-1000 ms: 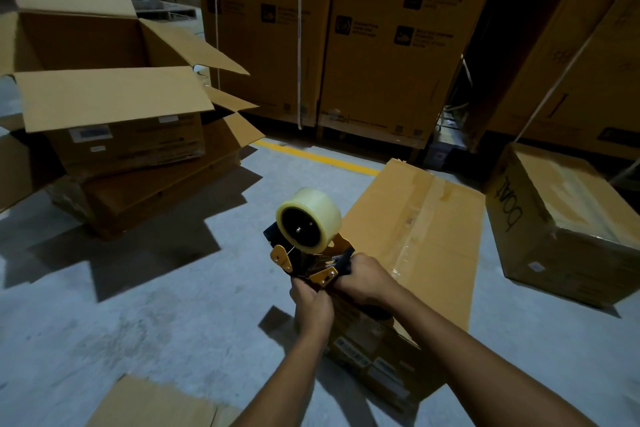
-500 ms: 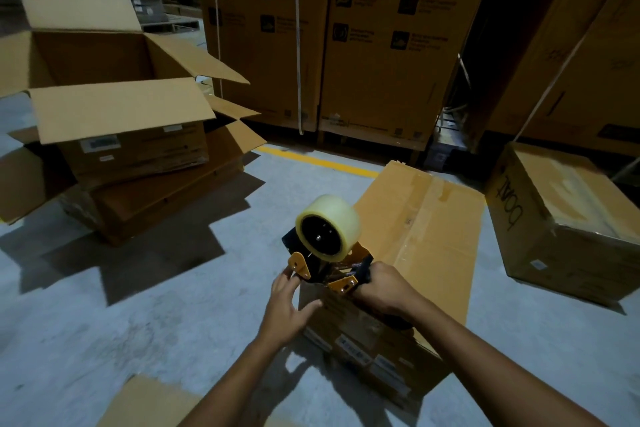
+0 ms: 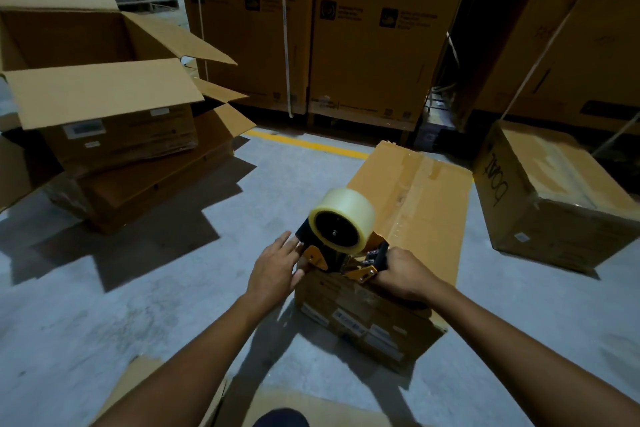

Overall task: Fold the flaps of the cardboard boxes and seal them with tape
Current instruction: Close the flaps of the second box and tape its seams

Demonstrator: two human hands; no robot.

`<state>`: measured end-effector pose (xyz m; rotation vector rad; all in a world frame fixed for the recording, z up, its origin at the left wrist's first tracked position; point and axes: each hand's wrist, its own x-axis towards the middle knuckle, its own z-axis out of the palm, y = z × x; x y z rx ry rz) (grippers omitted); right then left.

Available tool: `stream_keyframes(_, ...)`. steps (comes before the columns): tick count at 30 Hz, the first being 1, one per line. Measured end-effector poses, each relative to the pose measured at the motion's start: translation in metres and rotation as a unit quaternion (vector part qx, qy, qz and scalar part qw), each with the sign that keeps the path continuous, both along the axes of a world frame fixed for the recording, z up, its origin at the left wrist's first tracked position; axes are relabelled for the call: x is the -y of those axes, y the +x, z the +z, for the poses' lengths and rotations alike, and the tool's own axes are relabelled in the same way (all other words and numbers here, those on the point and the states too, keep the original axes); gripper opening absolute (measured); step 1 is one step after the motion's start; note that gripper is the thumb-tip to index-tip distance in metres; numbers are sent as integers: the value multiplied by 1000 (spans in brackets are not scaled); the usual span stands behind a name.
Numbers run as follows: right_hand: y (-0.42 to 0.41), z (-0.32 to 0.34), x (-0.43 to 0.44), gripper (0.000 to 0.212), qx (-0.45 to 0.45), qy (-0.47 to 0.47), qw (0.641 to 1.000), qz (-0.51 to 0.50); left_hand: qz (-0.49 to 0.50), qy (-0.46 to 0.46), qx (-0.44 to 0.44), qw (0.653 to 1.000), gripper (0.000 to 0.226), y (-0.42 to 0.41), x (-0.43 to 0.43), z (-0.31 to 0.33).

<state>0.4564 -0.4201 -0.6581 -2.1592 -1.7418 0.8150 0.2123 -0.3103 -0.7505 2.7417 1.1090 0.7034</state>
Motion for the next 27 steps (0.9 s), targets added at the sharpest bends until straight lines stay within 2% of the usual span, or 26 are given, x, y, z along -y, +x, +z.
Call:
stream_keyframes(3,-5,3,1,37,9,4,1000,-2,-45,24,-32,998,40,1,1,6)
stream_keyframes(6,-4,3,-1,39,5,-8,1000,-7,-52,5,-26,998,28,-1,-8,2)
stream_keyframes(8,-7,6,-2,41,-2,-28,1000,-12,-60,24,-32,997,24,-2,-17,2)
stream_keyframes(12,-21,9,-10,10,-32,-22,999,-14,-56,69,-50,995,19,-7,-30,10)
stream_keyframes(17,-24,10,-10,17,-49,-22,998,-23,-40,76,-62,994,28,-13,-33,7)
stream_keyframes(20,3,11,17,26,-36,-40,998,-38,-49,68,-68,994,49,-9,-33,-1)
stream_keyframes(22,21,10,38,23,-15,-49,997,-53,-55,68,-88,992,58,-4,-23,1)
stream_keyframes(25,29,7,53,22,-6,-52,995,-82,-15,80,-113,990,56,6,-7,8)
stream_keyframes(27,28,6,53,22,-3,-48,995,-84,-29,91,-140,985,52,16,4,13)
